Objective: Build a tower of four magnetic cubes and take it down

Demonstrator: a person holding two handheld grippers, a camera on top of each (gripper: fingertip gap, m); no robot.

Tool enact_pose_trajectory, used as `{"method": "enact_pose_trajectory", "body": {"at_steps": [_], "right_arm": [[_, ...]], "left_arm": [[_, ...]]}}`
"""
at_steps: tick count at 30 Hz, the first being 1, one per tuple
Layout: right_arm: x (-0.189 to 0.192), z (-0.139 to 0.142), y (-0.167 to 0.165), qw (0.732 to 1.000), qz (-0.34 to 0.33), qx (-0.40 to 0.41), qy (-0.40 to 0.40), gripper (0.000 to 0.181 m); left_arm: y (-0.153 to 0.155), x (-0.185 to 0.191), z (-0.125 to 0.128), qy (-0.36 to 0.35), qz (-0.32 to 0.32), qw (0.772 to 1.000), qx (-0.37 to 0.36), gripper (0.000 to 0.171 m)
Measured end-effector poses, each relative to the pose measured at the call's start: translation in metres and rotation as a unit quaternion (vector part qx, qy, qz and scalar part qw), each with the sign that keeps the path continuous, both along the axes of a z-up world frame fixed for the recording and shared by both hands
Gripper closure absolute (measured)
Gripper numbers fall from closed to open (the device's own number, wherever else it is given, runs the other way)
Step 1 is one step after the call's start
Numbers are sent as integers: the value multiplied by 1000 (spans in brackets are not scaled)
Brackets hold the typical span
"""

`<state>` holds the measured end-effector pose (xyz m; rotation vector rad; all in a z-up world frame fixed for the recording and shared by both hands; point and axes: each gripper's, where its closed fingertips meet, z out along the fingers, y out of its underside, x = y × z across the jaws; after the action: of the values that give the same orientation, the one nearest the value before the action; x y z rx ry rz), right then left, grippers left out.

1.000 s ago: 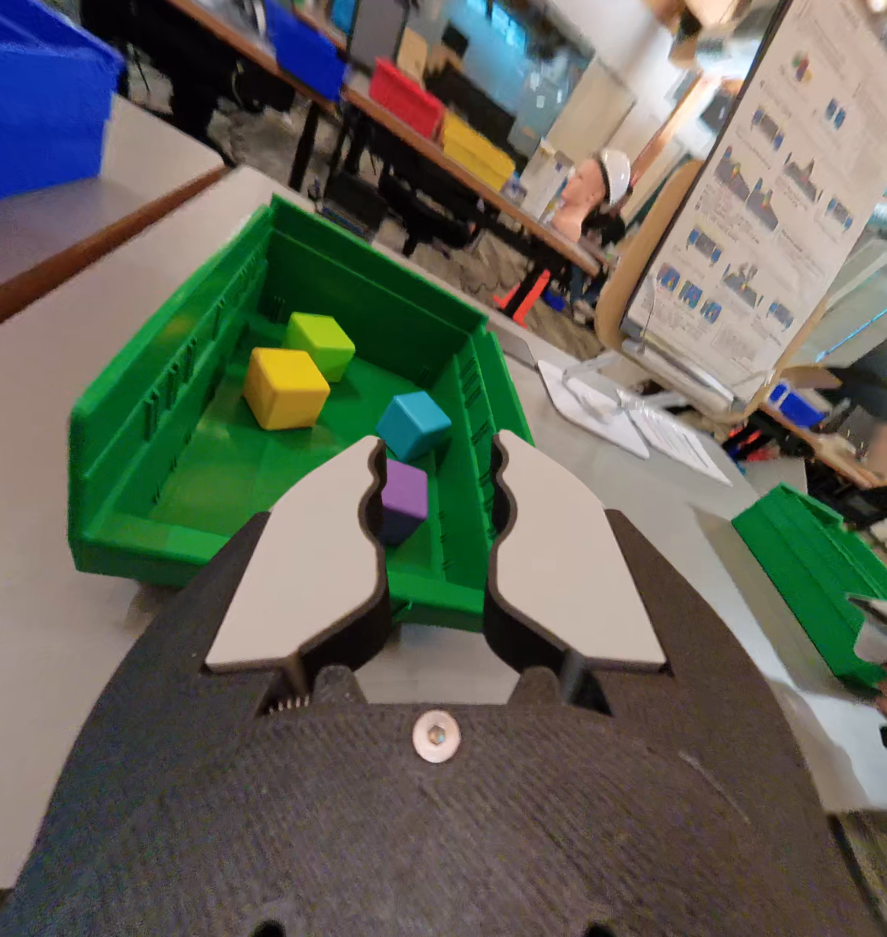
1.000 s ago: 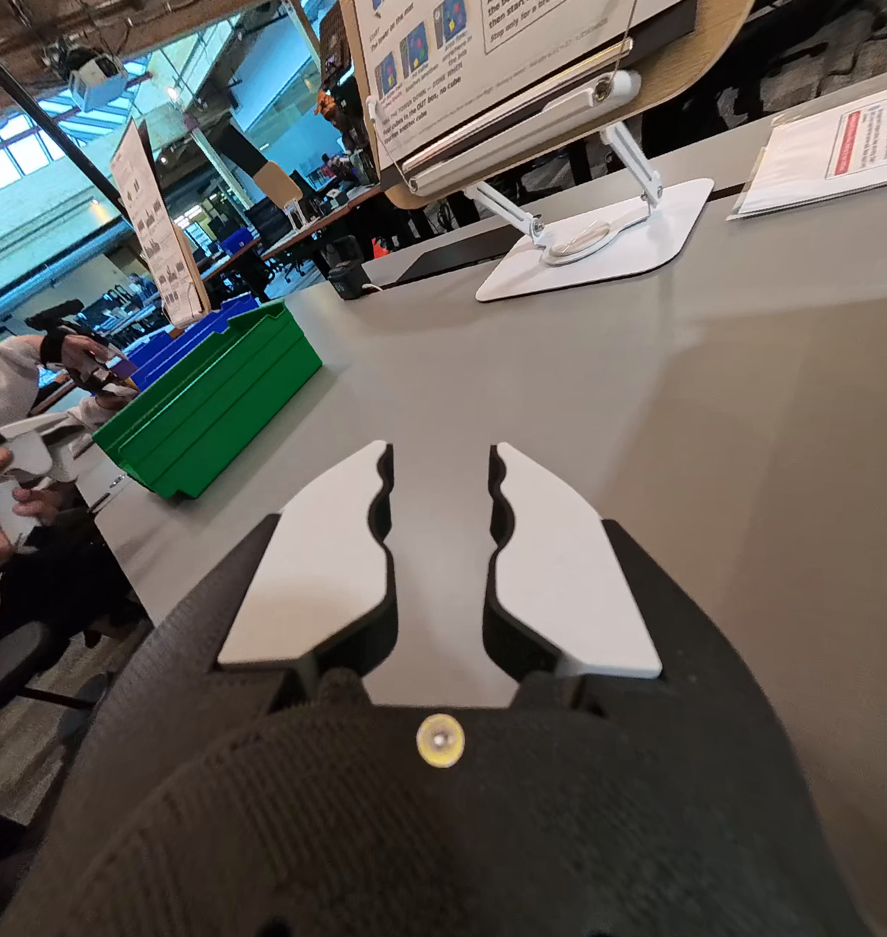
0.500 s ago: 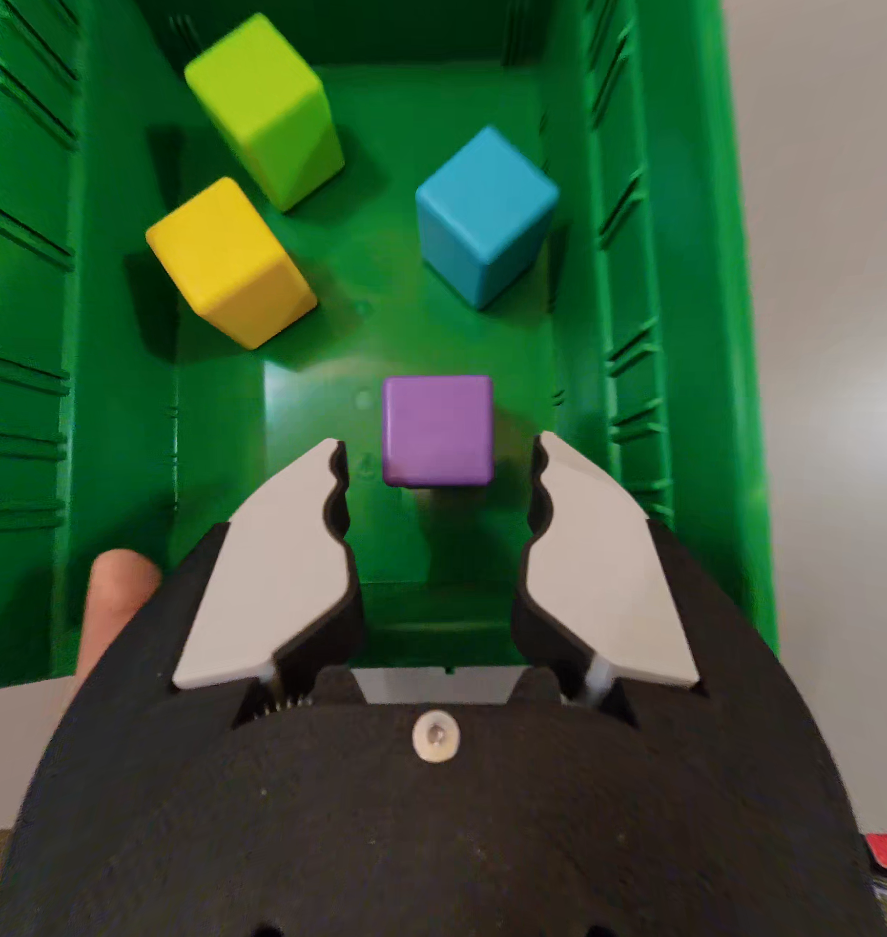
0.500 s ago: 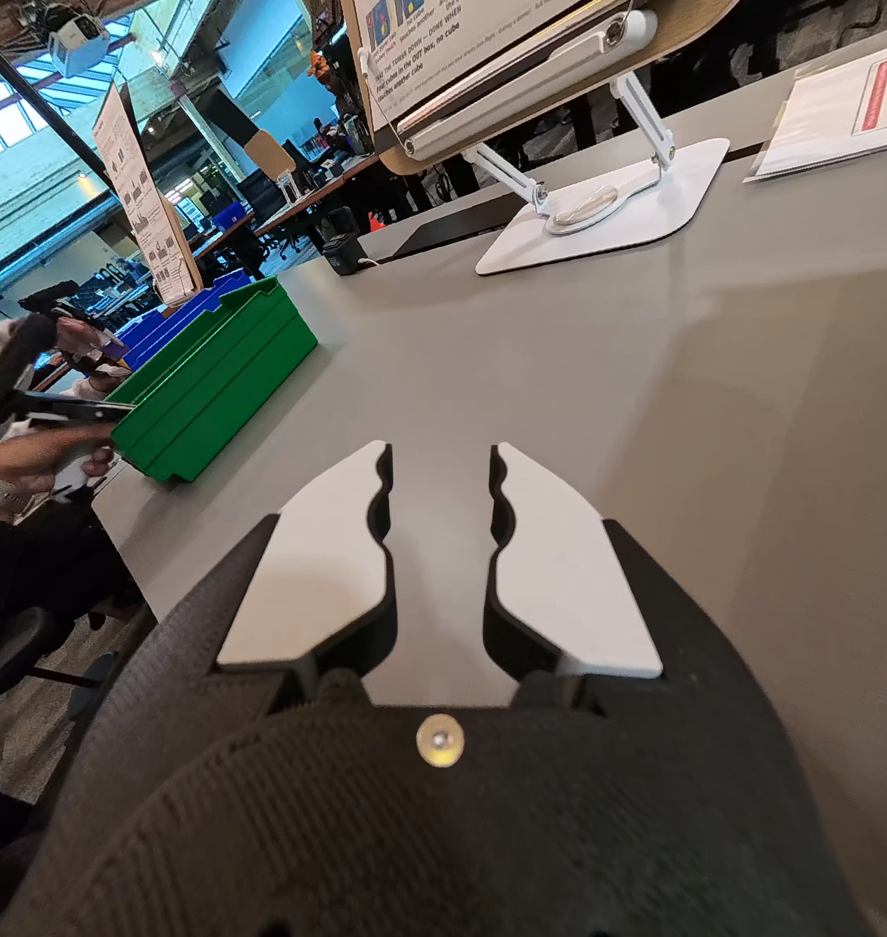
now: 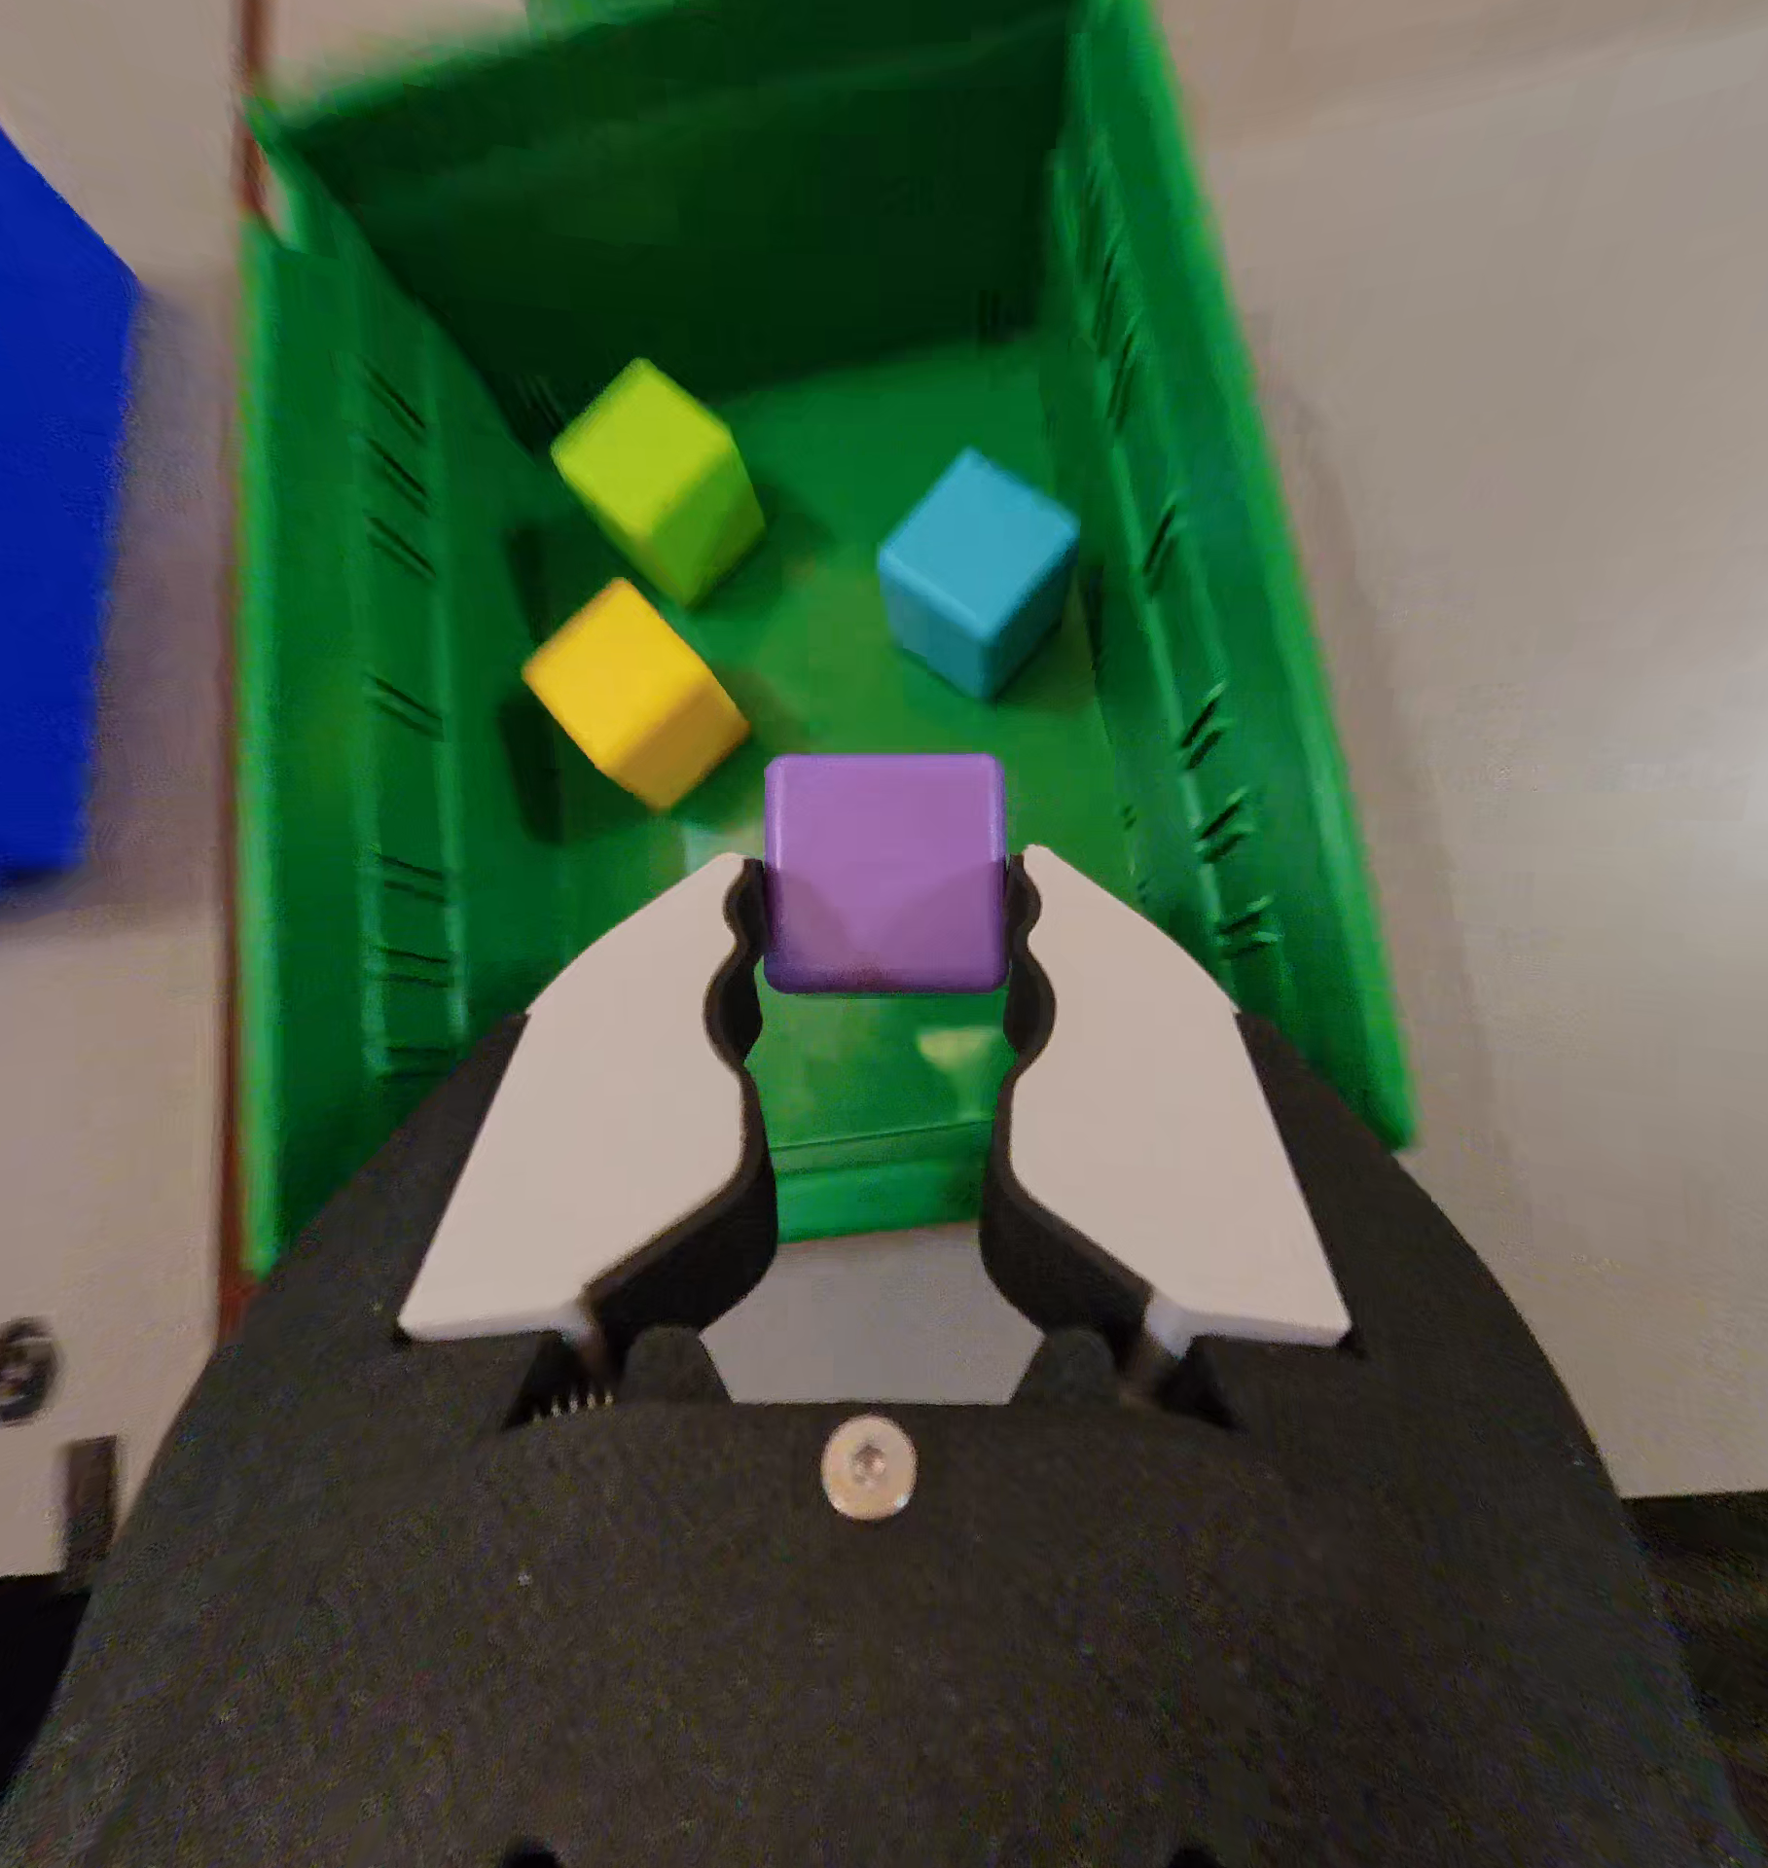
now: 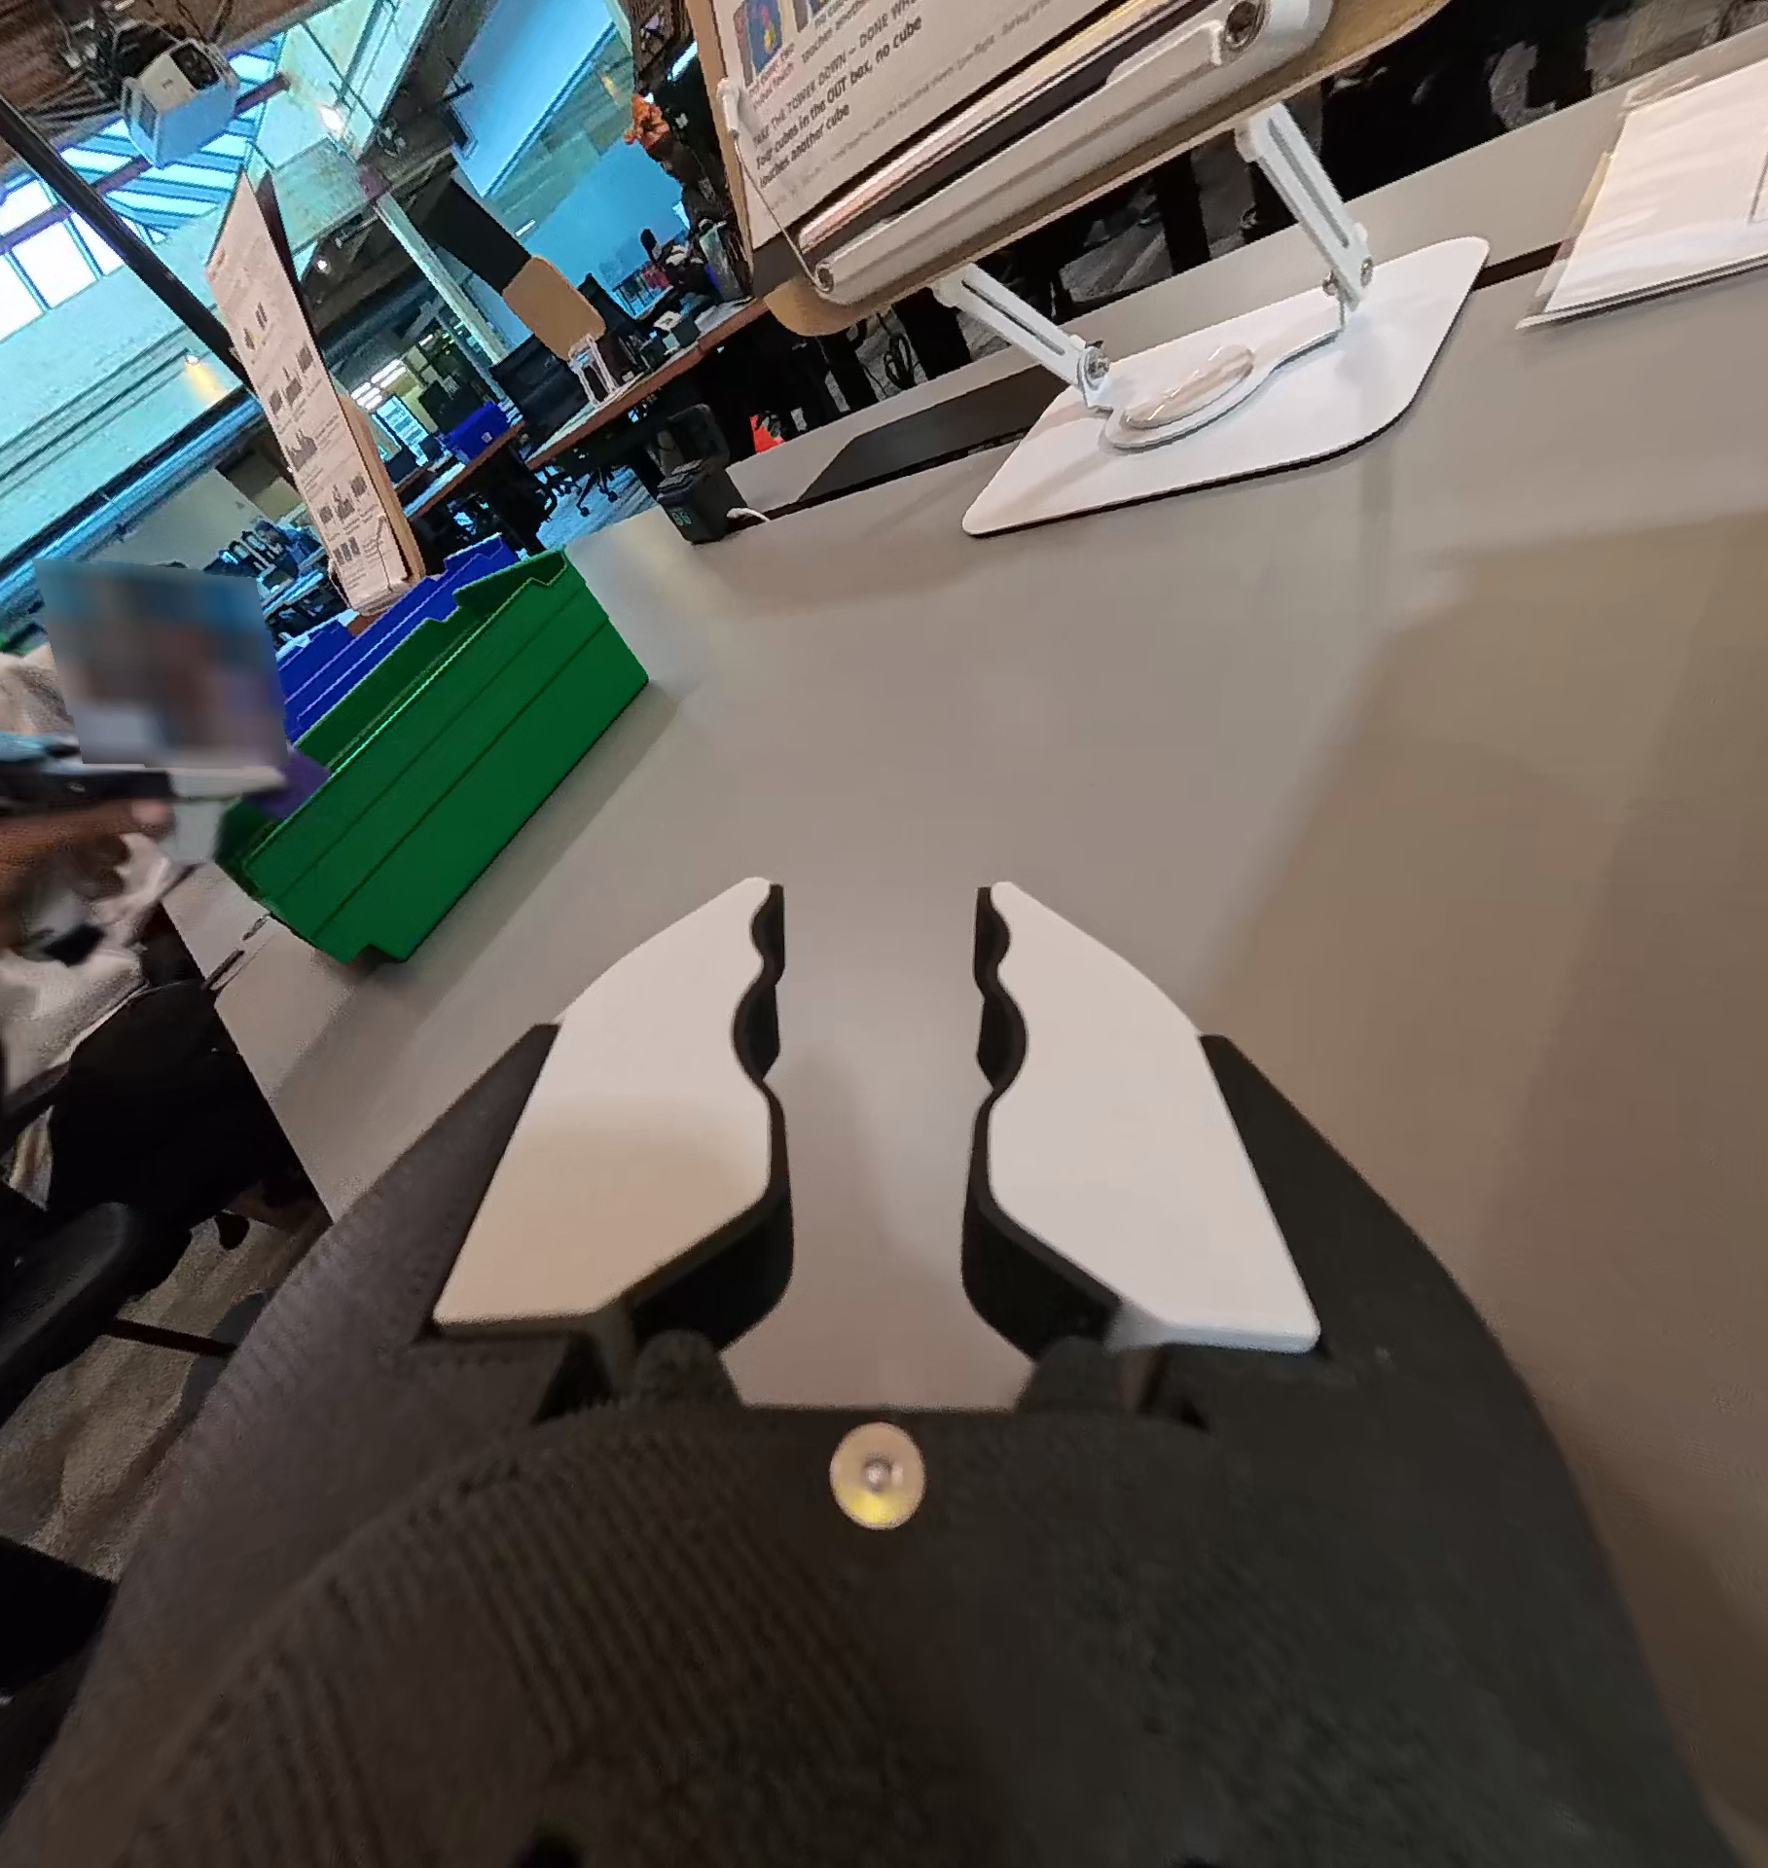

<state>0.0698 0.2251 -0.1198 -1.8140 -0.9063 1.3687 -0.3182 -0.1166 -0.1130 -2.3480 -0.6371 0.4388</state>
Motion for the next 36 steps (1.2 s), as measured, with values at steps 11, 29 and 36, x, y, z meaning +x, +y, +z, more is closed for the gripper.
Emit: {"method": "enact_pose_trajectory", "body": {"at_steps": [11,29,36], "right_arm": [[0,4,-8,1000,18,-19,16,145],[3,-8,-13,992,51,-115,24,142],[21,-10,-9,998,25,-52,-7,140]], "left_arm": [[141,270,112,132,-576,793,148,124],[267,294,-53,-53,-675,735,24,124],[282,290,-66,-54,-674,736,18,124]]}}
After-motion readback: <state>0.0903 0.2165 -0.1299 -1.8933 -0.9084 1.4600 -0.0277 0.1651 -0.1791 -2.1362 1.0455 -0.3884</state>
